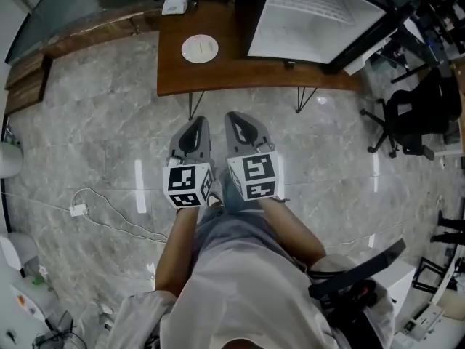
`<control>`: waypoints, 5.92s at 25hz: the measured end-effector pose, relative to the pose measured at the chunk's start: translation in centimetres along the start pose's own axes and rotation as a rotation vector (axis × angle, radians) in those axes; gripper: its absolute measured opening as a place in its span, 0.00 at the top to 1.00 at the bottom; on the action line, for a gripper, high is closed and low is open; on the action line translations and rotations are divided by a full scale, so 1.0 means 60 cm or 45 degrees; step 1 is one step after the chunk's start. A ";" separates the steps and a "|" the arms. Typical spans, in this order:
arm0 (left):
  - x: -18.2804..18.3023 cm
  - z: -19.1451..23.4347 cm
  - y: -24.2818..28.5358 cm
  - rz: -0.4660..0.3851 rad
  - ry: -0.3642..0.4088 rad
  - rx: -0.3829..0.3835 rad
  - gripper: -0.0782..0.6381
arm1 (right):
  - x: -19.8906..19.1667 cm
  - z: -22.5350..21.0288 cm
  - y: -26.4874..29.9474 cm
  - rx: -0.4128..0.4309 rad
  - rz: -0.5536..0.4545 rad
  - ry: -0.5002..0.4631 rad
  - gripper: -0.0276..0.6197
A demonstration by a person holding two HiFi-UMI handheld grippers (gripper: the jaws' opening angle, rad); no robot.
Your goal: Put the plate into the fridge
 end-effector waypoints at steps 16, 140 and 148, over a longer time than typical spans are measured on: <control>0.092 0.237 0.579 0.167 0.101 0.072 0.86 | 0.094 -0.313 0.549 0.026 0.182 0.029 0.93; 0.017 0.519 0.922 0.600 0.044 -0.697 0.75 | -0.020 -0.408 0.797 0.325 -0.145 1.634 0.92; 0.054 0.415 0.881 0.421 0.189 -0.615 0.76 | 0.016 -0.436 0.716 0.371 -0.170 1.583 0.92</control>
Point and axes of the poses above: the fingertips, and each gripper's own axes: y forward along the fingers, z to its left, x out of its top, the point moved 3 cm from there along -y, backward along the fingers, and after that the axes turned 2 degrees about z, right-handed, at the moved point
